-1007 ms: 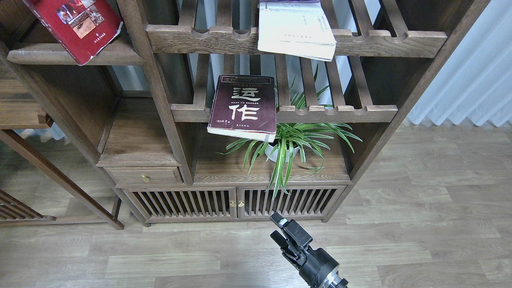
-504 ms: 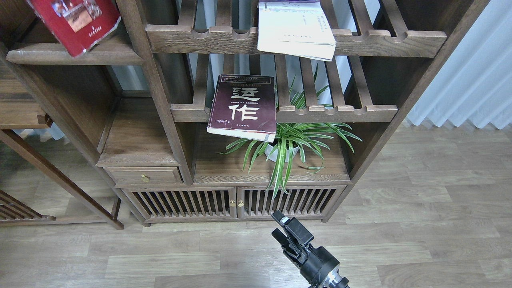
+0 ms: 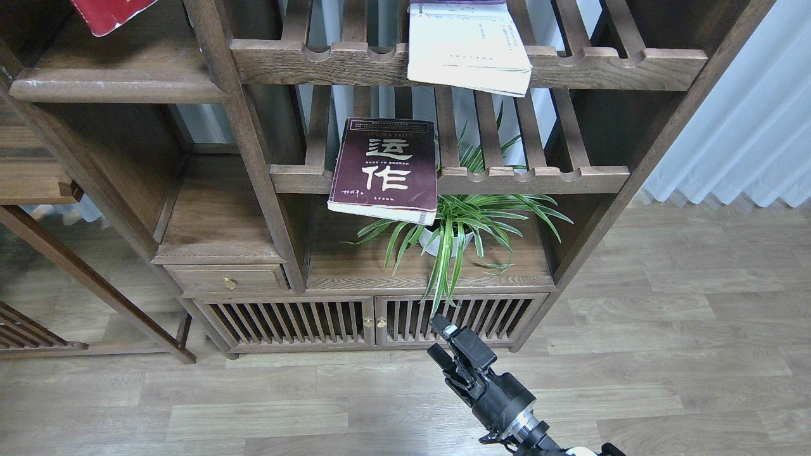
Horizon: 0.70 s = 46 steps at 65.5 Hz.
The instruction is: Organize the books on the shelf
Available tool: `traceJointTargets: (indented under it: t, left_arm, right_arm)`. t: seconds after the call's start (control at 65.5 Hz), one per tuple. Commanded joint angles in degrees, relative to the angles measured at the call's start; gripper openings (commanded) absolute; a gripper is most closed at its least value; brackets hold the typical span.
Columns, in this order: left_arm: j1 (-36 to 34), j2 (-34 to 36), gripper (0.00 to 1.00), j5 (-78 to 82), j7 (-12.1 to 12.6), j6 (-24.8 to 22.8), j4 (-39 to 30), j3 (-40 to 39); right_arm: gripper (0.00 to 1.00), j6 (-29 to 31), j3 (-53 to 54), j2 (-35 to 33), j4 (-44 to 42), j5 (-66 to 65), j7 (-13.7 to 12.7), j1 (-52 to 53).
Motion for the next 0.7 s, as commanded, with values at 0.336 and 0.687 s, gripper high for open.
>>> traceJointTargets:
  t: [0.336, 0.687]
  left_arm:
    - [-11.4, -9.3, 0.07, -0.5, 0.0, 0.0, 12.5, 15.5]
    - [-8.4, -8.8, 0.29, -0.6, 0.0, 0.0, 12.4, 20.1]
  right_arm:
    - [0.96, 0.0, 0.5, -0.5, 3.0, 5.4, 0.0, 0.2]
    - [0.97, 0.0, 0.9, -4.8, 3.1, 8.7, 0.1, 0.2]
